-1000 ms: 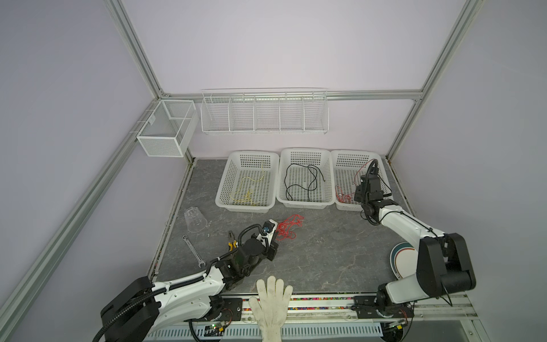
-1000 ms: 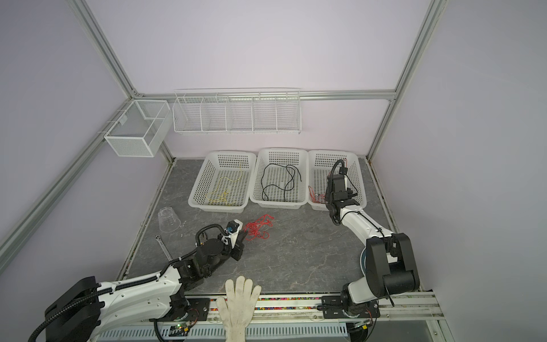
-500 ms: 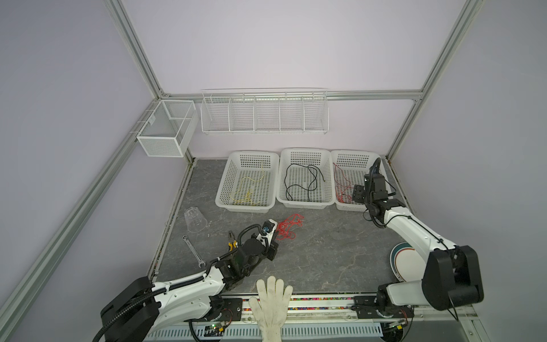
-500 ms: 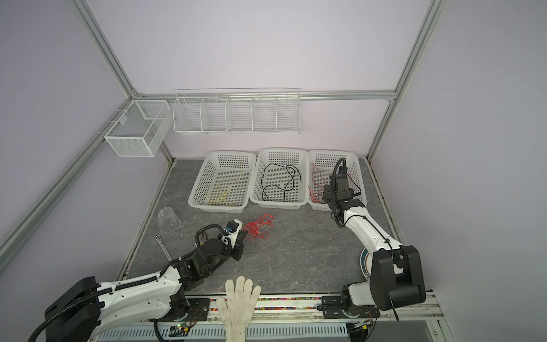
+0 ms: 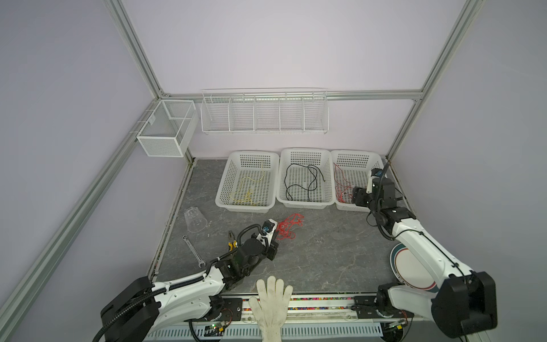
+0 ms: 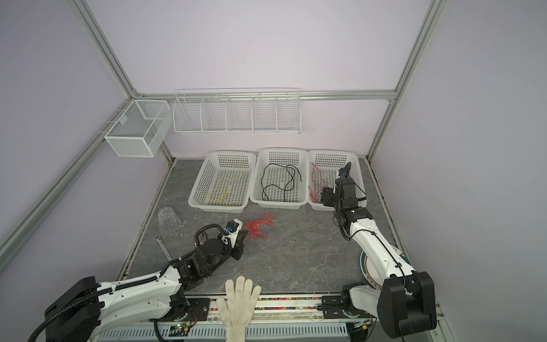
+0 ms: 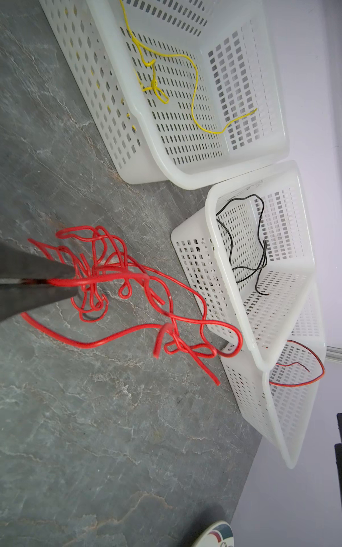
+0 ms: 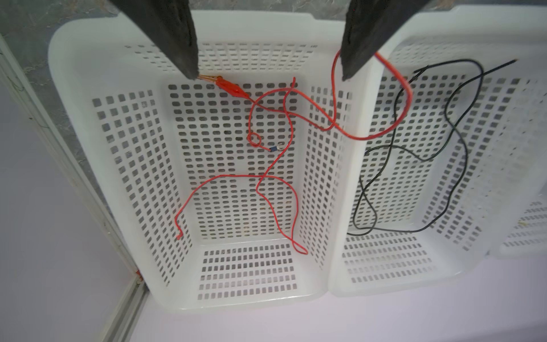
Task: Untangle the cables
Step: 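Move the right gripper back to the red tangle held by the left gripper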
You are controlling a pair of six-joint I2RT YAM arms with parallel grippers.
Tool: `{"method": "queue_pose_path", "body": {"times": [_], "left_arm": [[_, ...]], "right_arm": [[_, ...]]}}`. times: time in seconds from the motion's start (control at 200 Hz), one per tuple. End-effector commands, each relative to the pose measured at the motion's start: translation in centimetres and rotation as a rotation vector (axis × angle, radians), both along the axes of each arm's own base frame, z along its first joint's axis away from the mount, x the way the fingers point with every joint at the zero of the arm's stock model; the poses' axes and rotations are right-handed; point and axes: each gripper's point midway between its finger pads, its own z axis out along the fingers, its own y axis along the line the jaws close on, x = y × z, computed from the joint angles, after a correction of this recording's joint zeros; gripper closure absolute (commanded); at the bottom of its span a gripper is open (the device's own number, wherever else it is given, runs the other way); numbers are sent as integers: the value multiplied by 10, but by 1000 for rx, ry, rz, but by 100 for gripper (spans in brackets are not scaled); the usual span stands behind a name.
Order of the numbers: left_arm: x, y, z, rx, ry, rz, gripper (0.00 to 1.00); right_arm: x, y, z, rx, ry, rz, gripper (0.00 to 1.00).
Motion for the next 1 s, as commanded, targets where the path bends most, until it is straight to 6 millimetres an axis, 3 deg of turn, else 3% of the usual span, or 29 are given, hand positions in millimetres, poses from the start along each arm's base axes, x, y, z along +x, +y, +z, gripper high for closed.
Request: {"method": "queue_pose_path", "body": {"times": [0.0,0.23,0.41,0.545,0.75,1.0], "left_arm": [[-1,-7,18,-67,-18,-31,100],[-1,-15,39,-146,-38,-48,100],[6,-21,58,-204,-47,-32,100],[11,-43,62,-170,-6,-69,100],[15,-78,57,-189,70,-140,100],[17,-96,64,-221,71,-175,100]], "right_arm": [[-12,42,20,107,-80,195,23],[-57,118,51,171,-135,550,24],[-84,154,43,276,-18,683,25],[-104,180,37,361,58,752,24],[-118,196,25,316,118,761,20],[-118,203,7,295,162,735,24]]}}
